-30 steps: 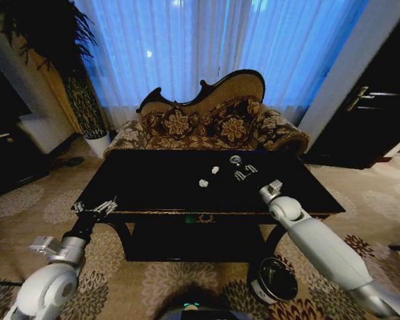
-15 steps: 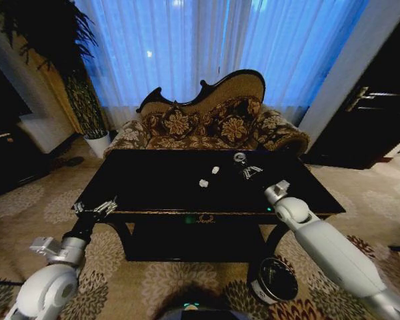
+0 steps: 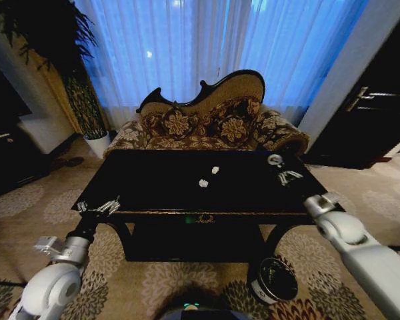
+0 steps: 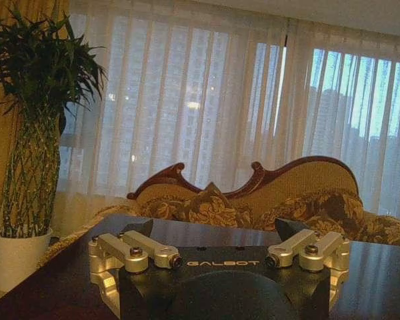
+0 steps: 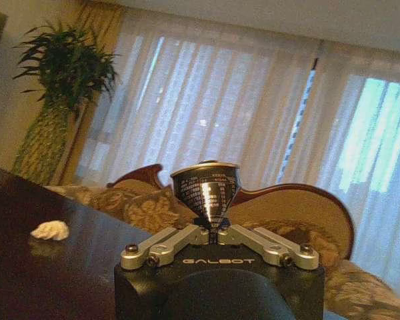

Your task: Move to the front of the table and place the trash on the table into the trash bin.

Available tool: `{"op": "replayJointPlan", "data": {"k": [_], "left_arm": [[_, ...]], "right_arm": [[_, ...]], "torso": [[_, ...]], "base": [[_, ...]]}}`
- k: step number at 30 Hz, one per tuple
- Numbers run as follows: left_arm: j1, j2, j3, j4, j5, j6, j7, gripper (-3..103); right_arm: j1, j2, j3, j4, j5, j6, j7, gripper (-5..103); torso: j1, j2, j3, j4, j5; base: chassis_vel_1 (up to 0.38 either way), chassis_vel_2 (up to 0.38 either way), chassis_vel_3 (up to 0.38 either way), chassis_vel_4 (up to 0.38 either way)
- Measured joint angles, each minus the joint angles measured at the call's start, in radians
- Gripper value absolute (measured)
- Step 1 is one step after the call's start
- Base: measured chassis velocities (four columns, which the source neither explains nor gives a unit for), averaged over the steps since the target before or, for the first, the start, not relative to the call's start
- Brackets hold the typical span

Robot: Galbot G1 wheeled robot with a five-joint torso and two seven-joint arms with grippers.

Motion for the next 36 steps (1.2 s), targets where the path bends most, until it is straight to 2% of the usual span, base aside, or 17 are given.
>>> {"op": "replayJointPlan", "data": {"k": [3, 8, 16, 21, 26, 36], "left_arm": [[0.001, -0.001, -0.002, 0.000, -0.001, -0.001, 0.001, 100], [0.006, 0.000, -0.013, 0.000, -0.008, -0.003, 0.003, 100], [0.003, 0.001, -0.023, 0.011, -0.020, -0.009, 0.009, 100], [-0.004, 0.006, -0.029, 0.026, -0.031, -0.010, 0.012, 100], [-0.020, 0.011, -0.030, 0.043, -0.039, -0.013, 0.013, 100], [-0.030, 0.018, -0.041, 0.074, -0.057, -0.021, 0.021, 100]], "right_arm": [[-0.093, 0.021, 0.094, 0.038, 0.008, 0.012, -0.019, 1], [-0.182, 0.052, 0.150, 0.073, 0.027, 0.026, -0.032, 1], [-0.402, 0.162, 0.259, 0.141, 0.000, 0.118, -0.060, 1], [-0.478, 0.226, 0.308, 0.197, -0.014, 0.149, -0.059, 1], [-0.539, 0.259, 0.350, 0.229, -0.018, 0.177, -0.057, 1], [-0.561, 0.304, 0.351, 0.175, -0.038, 0.231, -0.059, 1]], "torso": [[0.000, 0.000, 0.000, 0.0002, -0.0005], [0.000, 0.000, 0.000, 0.0002, 0.0001], [0.000, 0.000, 0.000, 0.0002, -0.0002], [0.000, 0.000, 0.000, 0.0000, -0.0001], [0.000, 0.000, 0.000, 0.0000, -0.0004], [0.000, 0.000, 0.000, 0.0002, -0.0001]], "base": [[0.000, 0.000, 0.000, 0.000], [0.000, 0.000, 0.000, 0.000], [0.000, 0.000, 0.000, 0.000], [0.000, 0.000, 0.000, 0.000], [0.000, 0.000, 0.000, 0.000], [0.000, 0.000, 0.000, 0.000]]}}
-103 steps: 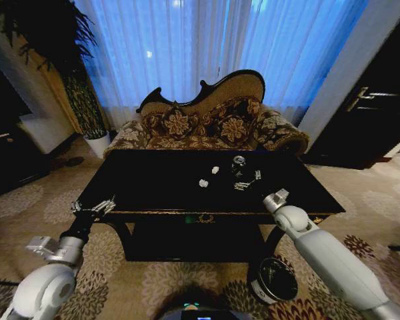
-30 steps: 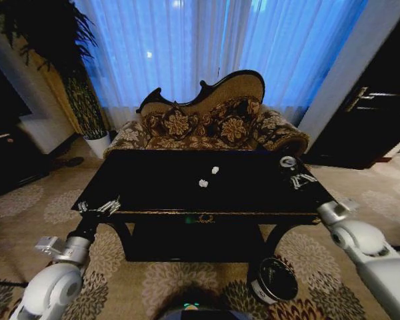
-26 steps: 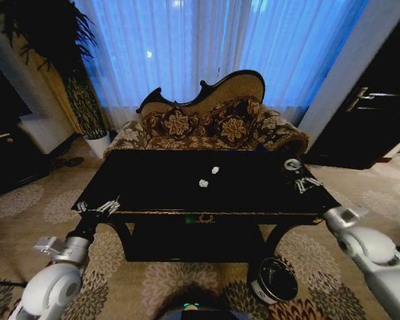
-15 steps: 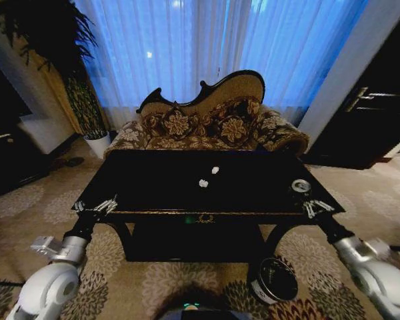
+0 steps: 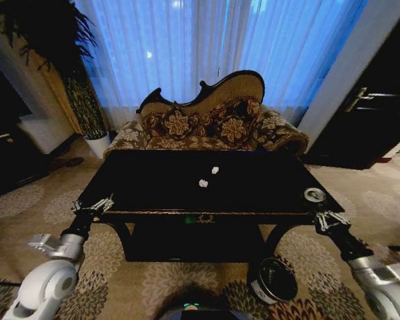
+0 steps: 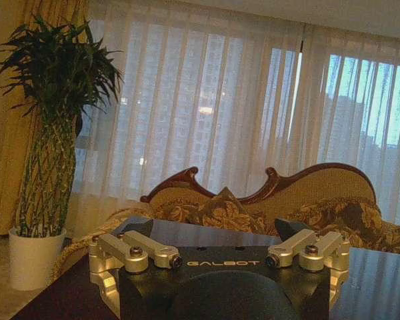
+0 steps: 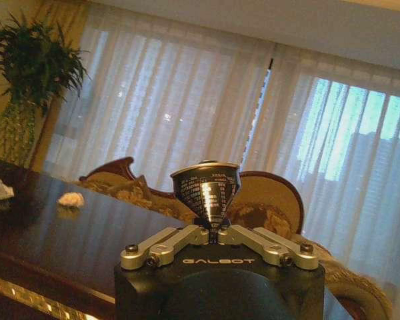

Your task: Move to the front of the table and place the trash on the table into the trash bin.

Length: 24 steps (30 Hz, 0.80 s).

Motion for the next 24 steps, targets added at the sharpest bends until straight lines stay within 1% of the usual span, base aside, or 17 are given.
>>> {"op": "replayJointPlan", "data": {"k": [3, 16, 18, 21, 22, 24], "left_arm": [[-0.004, 0.000, 0.000, 0.012, -0.002, -0.003, 0.003, 100], [-0.022, 0.005, 0.013, 0.032, -0.005, -0.006, 0.007, 100], [-0.023, 0.005, 0.015, 0.032, -0.004, -0.006, 0.007, 100], [-0.024, 0.004, 0.020, 0.032, 0.000, -0.006, 0.005, 100], [-0.024, 0.004, 0.020, 0.032, 0.000, -0.006, 0.005, 100], [-0.021, 0.003, 0.021, 0.030, 0.002, -0.005, 0.004, 100]], "right_arm": [[0.010, 0.016, -0.013, -0.051, -0.005, 0.027, -0.004, 1], [0.023, 0.056, -0.041, -0.191, -0.019, 0.105, -0.036, 1], [0.027, 0.062, -0.052, -0.215, -0.023, 0.116, -0.048, 1], [0.044, 0.075, -0.076, -0.289, -0.026, 0.151, -0.104, 1], [0.044, 0.075, -0.076, -0.289, -0.026, 0.151, -0.104, 1], [0.063, 0.081, -0.091, -0.342, -0.032, 0.168, -0.116, 1]], "torso": [[0.000, 0.000, 0.000, 0.0000, 0.0001], [0.000, 0.000, 0.000, 0.0000, 0.0000], [0.000, 0.000, 0.000, -0.0001, 0.0001], [0.000, 0.000, 0.000, -0.0001, 0.0000], [0.000, 0.000, 0.000, -0.0001, 0.0000], [0.000, 0.000, 0.000, -0.0001, 0.0000]], "base": [[0.000, 0.000, 0.000, 0.000], [0.000, 0.000, 0.000, 0.000], [0.000, 0.000, 0.000, 0.000], [0.000, 0.000, 0.000, 0.000], [0.000, 0.000, 0.000, 0.000], [0.000, 0.000, 0.000, 0.000]]}}
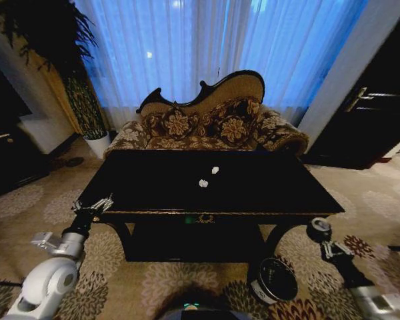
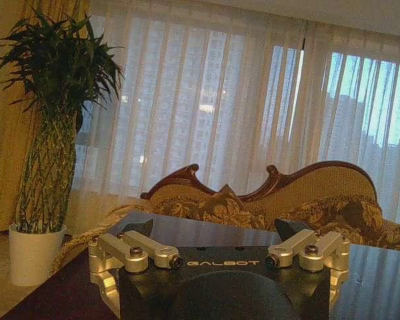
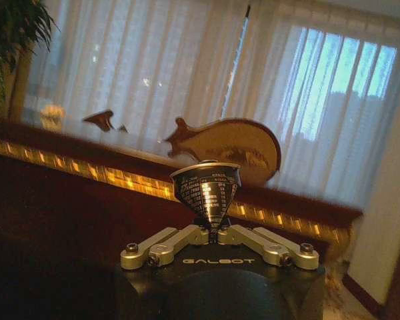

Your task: Move to the front of the table and place the trash on the table into the trash bin.

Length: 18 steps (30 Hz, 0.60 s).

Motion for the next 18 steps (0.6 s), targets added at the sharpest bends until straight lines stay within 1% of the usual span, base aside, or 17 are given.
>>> {"op": "replayJointPlan", "data": {"k": [3, 6, 12, 14, 16, 18], "left_arm": [[0.004, -0.002, 0.001, -0.003, 0.003, 0.000, 0.000, 100], [0.006, -0.004, 0.001, -0.008, 0.006, 0.001, 0.000, 100], [0.004, -0.003, 0.005, -0.016, 0.007, 0.002, -0.002, 100], [0.009, -0.004, 0.006, -0.025, 0.011, 0.002, -0.003, 100], [0.011, -0.005, 0.006, -0.027, 0.012, 0.002, -0.003, 100], [0.022, -0.006, 0.002, -0.034, 0.014, 0.002, -0.003, 100]], "right_arm": [[0.014, 0.004, -0.012, -0.051, -0.014, 0.015, -0.009, 1], [0.040, 0.021, -0.037, -0.125, -0.042, 0.034, -0.016, 1], [0.091, 0.050, -0.078, -0.214, -0.083, 0.053, -0.017, 1], [0.132, 0.070, -0.105, -0.276, -0.124, 0.070, -0.017, 1], [0.141, 0.075, -0.111, -0.289, -0.135, 0.074, -0.017, 1], [0.182, 0.090, -0.138, -0.354, -0.183, 0.093, -0.014, 1]], "torso": [[0.000, 0.000, 0.000, 0.0001, 0.0000], [0.000, 0.000, 0.000, 0.0000, -0.0001], [0.000, 0.000, 0.000, 0.0000, -0.0001], [0.000, 0.000, 0.000, -0.0001, 0.0000], [0.000, 0.000, 0.000, 0.0000, 0.0002], [0.000, 0.000, 0.000, 0.0001, -0.0001]], "base": [[0.000, 0.000, 0.000, 0.000], [0.000, 0.000, 0.000, 0.000], [0.000, 0.000, 0.000, 0.000], [0.000, 0.000, 0.000, 0.000], [0.000, 0.000, 0.000, 0.000], [0.000, 0.000, 0.000, 0.000]]}}
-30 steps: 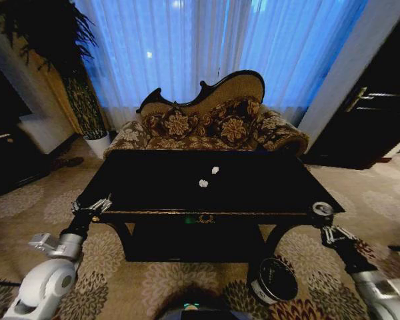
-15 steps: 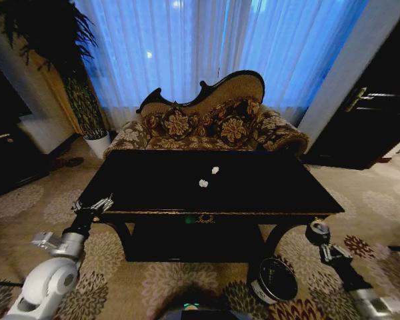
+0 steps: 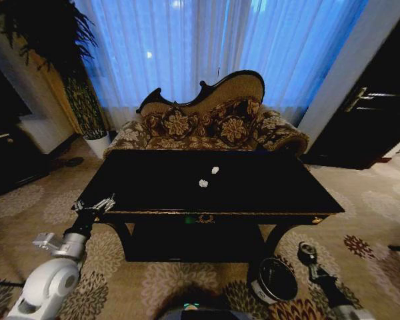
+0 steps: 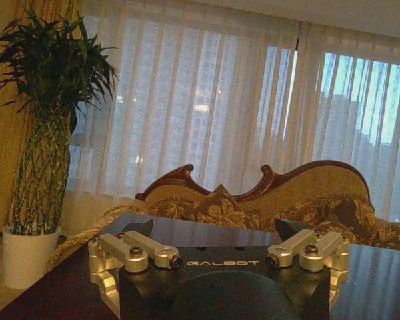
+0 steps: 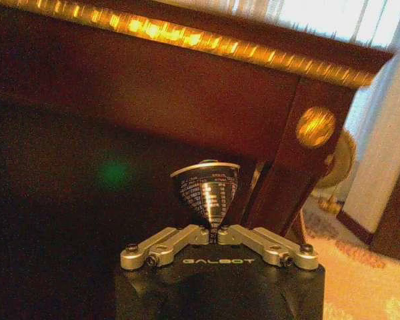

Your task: Move to the front of the table and place the trash on the table into the trash bin.

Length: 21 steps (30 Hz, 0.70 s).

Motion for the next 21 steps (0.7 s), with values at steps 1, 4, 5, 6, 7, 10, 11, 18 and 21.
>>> {"op": "replayJointPlan", "data": {"k": [1, 4, 5, 6, 7, 10, 11, 18, 21], "left_arm": [[0.005, 0.000, -0.003, -0.004, 0.000, -0.001, 0.000, 100], [0.019, 0.002, -0.012, -0.019, 0.001, -0.003, 0.000, 100], [0.024, 0.005, -0.018, -0.027, 0.001, -0.004, 0.000, 100], [0.024, 0.005, -0.018, -0.027, 0.001, -0.004, 0.000, 100], [0.027, 0.007, -0.021, -0.032, 0.001, -0.004, 0.000, 100], [0.035, 0.016, -0.030, -0.048, 0.000, -0.005, 0.000, 100], [0.036, 0.019, -0.032, -0.052, -0.001, -0.005, -0.001, 100], [0.045, 0.028, -0.037, -0.074, 0.000, -0.004, -0.006, 100], [0.049, 0.028, -0.037, -0.080, 0.000, -0.003, -0.006, 100]], "right_arm": [[0.014, 0.004, -0.008, -0.025, -0.016, 0.005, 0.001, 1], [0.048, 0.007, -0.029, -0.081, -0.049, 0.012, 0.007, 1], [0.061, 0.006, -0.040, -0.103, -0.059, 0.013, 0.010, 1], [0.061, 0.006, -0.040, -0.103, -0.059, 0.013, 0.010, 1], [0.069, 0.006, -0.046, -0.113, -0.064, 0.013, 0.011, 1], [0.104, 0.008, -0.066, -0.158, -0.082, 0.014, 0.020, 1], [0.117, 0.011, -0.073, -0.174, -0.090, 0.014, 0.023, 1], [0.209, 0.036, -0.128, -0.302, -0.160, 0.019, 0.041, 1], [0.235, 0.041, -0.139, -0.331, -0.168, 0.019, 0.046, 1]], "torso": [[0.000, 0.000, 0.000, 0.0000, 0.0004], [0.000, 0.000, 0.000, 0.0000, -0.0002], [0.000, 0.000, 0.000, 0.0000, -0.0001], [0.000, 0.000, 0.000, 0.0000, -0.0001], [0.000, 0.000, 0.000, -0.0001, 0.0001], [0.000, 0.000, 0.000, 0.0000, 0.0000], [0.000, 0.000, 0.000, 0.0000, -0.0002], [0.000, 0.000, 0.000, -0.0002, 0.0001], [0.000, 0.000, 0.000, 0.0000, 0.0002]], "base": [[0.000, 0.000, 0.000, 0.000], [0.000, 0.000, 0.000, 0.000], [0.000, 0.000, 0.000, 0.000], [0.000, 0.000, 0.000, 0.000], [0.000, 0.000, 0.000, 0.000], [0.000, 0.000, 0.000, 0.000], [0.000, 0.000, 0.000, 0.000], [0.000, 0.000, 0.000, 0.000], [0.000, 0.000, 0.000, 0.000]]}}
